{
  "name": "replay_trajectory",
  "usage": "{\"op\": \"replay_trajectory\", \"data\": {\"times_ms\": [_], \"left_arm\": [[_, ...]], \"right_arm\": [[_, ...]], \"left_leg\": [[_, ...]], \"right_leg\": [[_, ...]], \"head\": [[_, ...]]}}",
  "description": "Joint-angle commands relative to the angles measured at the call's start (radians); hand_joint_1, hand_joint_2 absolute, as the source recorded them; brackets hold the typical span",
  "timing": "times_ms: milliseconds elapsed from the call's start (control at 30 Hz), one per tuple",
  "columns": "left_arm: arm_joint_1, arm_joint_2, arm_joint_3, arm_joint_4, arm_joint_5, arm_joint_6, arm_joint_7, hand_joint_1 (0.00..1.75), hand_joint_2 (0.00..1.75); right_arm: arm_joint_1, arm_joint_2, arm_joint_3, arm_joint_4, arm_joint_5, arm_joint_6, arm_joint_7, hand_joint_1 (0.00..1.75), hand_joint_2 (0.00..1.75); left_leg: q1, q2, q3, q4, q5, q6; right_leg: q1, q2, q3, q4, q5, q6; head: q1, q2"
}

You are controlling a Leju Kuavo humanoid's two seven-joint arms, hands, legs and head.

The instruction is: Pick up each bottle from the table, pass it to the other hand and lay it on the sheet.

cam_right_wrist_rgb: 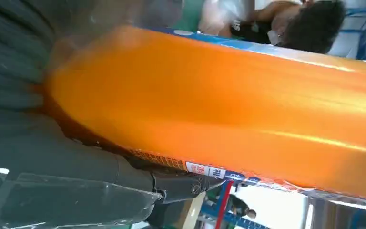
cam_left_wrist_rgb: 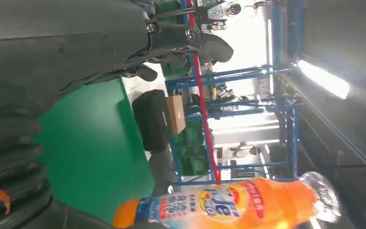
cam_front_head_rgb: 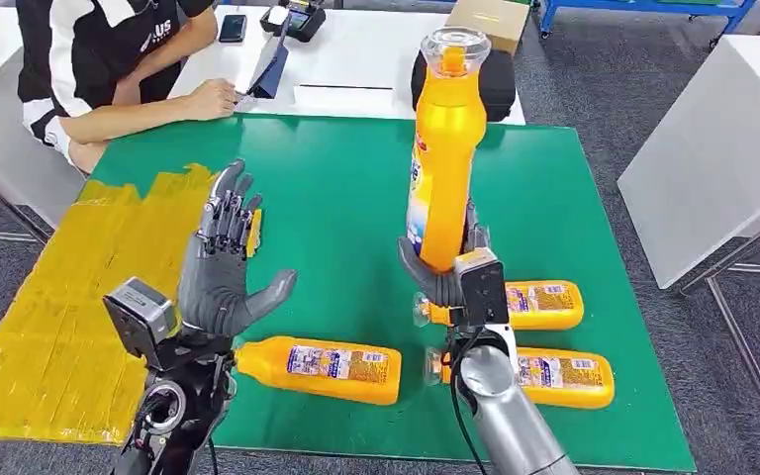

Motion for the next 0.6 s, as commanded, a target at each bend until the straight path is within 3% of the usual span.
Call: {"op": "replay_trajectory", "data": {"times_ms": [33,333,600], "left_arm": [[-0.043,0.038,-0.031,0.083,0.005,-0.007,0.008,0.0,1.75],[-0.053,0.032,-0.033,0.109,0.019,-0.042,0.039,0.0,1.75],[-0.074,0.032,-0.027,0.155,0.038,-0.053,0.039,0.0,1.75]], "right_arm": [[-0.016,0.004,0.028,0.0,0.016,-0.011,-0.005,1.75,1.75],[-0.045,0.014,0.12,0.102,0.186,-0.104,0.006,1.75,1.75],[-0.097,0.02,0.276,0.238,0.51,-0.277,0.082,1.75,1.75]], "left_leg": [[0.0,-0.001,0.004,0.0,-0.001,0.0],[0.0,0.0,0.009,0.0,-0.004,0.001],[0.001,0.001,0.009,0.0,-0.004,0.001]], "right_leg": [[0.001,0.0,0.003,0.0,-0.001,-0.004],[0.001,0.002,0.008,0.001,-0.003,-0.008],[0.001,0.003,0.007,0.0,-0.003,-0.008]], "head": [[0.0,0.0],[0.0,0.0],[0.0,0.0]]}}
